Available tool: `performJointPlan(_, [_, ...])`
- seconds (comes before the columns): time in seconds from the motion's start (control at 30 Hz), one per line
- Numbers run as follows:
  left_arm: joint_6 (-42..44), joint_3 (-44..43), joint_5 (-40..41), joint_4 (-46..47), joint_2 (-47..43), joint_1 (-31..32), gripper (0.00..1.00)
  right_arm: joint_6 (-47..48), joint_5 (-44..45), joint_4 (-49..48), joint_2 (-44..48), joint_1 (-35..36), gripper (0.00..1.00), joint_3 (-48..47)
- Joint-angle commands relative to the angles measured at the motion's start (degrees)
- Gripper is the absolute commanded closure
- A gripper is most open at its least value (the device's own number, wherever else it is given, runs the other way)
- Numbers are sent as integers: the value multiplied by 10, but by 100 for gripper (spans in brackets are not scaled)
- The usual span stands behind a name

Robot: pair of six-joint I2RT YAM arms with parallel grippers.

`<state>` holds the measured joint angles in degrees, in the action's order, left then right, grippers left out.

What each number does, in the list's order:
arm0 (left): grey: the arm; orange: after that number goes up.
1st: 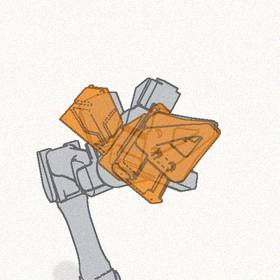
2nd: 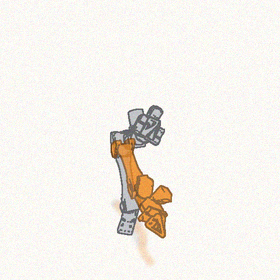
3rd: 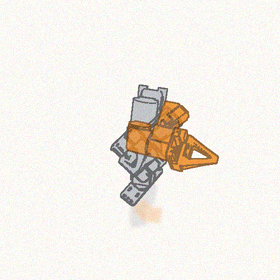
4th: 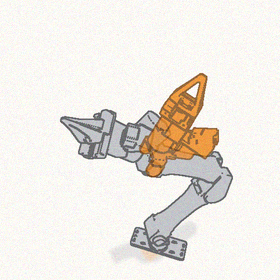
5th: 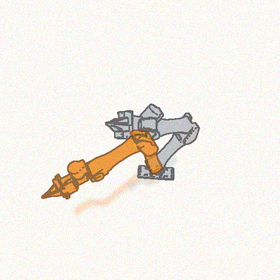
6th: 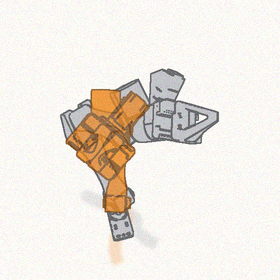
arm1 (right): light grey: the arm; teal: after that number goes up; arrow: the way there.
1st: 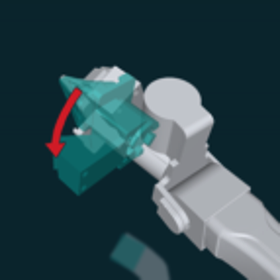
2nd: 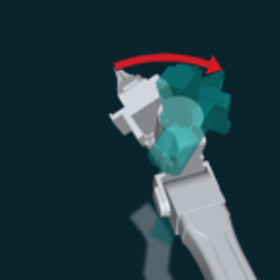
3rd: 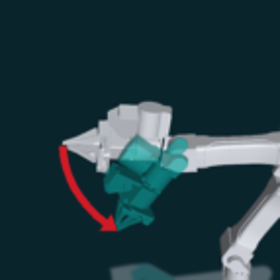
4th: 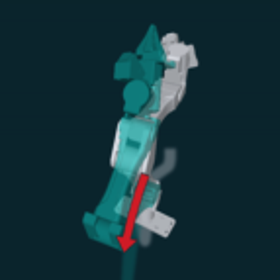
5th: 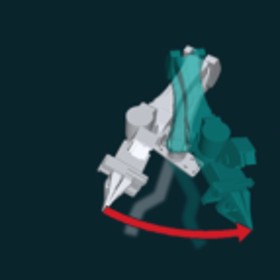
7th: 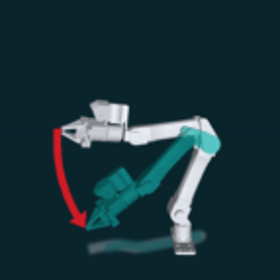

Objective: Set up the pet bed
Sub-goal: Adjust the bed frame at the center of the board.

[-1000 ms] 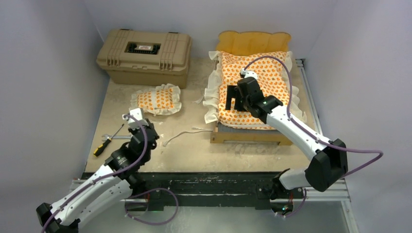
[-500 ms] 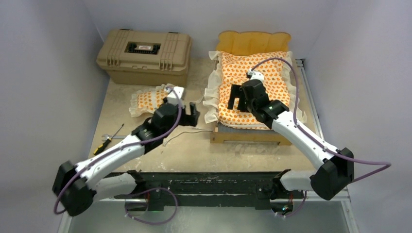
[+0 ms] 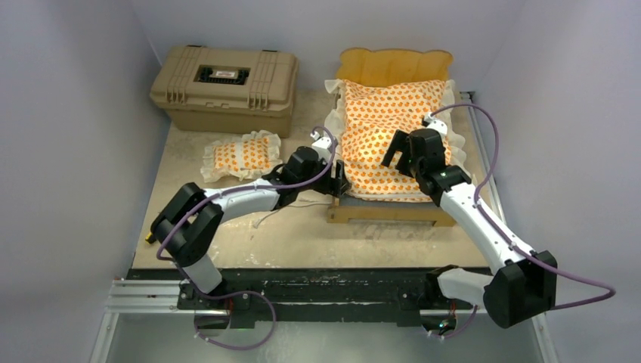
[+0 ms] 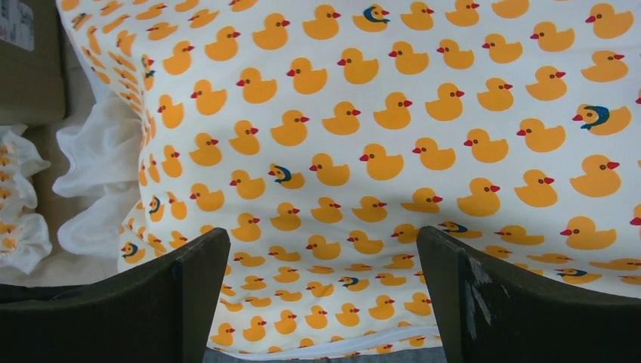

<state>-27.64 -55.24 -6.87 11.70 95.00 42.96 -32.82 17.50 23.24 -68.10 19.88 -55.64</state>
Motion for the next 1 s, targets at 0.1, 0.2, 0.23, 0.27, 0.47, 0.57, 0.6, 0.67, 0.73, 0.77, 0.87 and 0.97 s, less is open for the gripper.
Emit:
performJointPlan(0.1, [-100, 11, -86, 144, 12, 19, 34, -1, -72, -89, -31, -60, 1, 25])
performJointPlan(0.2, [-132, 7, -89, 186, 24, 34, 35, 5, -92, -114, -70, -78, 1, 5])
performJointPlan(0.23, [-137, 3, -89, 198, 31, 40, 35, 9, -94, -118, -86, -81, 1, -7])
performJointPlan(0.27, [-140, -4, -88, 211, 38, 49, 35, 13, -94, -124, -100, -84, 1, -19])
performJointPlan(0.47, [-154, -51, -89, 290, 96, 100, 36, 45, -74, -108, -147, -94, 1, -106])
performJointPlan(0.57, [-132, -58, -88, 296, 91, 121, 36, 72, -64, -96, -109, -94, 1, -105])
performJointPlan(0.6, [-124, -53, -83, 290, 81, 123, 36, 79, -62, -93, -94, -94, 1, -102])
performJointPlan(0.67, [-106, -35, -64, 271, 47, 120, 36, 103, -52, -78, -69, -94, 2, -96])
performJointPlan(0.73, [-72, -21, -22, 224, 7, 118, 35, 108, -71, -50, -46, -94, 4, -87])
performJointPlan(0.77, [-49, -17, -6, 192, -12, 119, 35, 107, -77, -36, -33, -93, 5, -80])
performJointPlan(0.87, [16, -5, 37, 102, -59, 118, 35, 104, -88, -3, 6, -94, 9, -59])
performJointPlan(0.97, [66, 25, 55, 68, -94, 118, 35, 103, -101, 33, 32, -93, 12, -45])
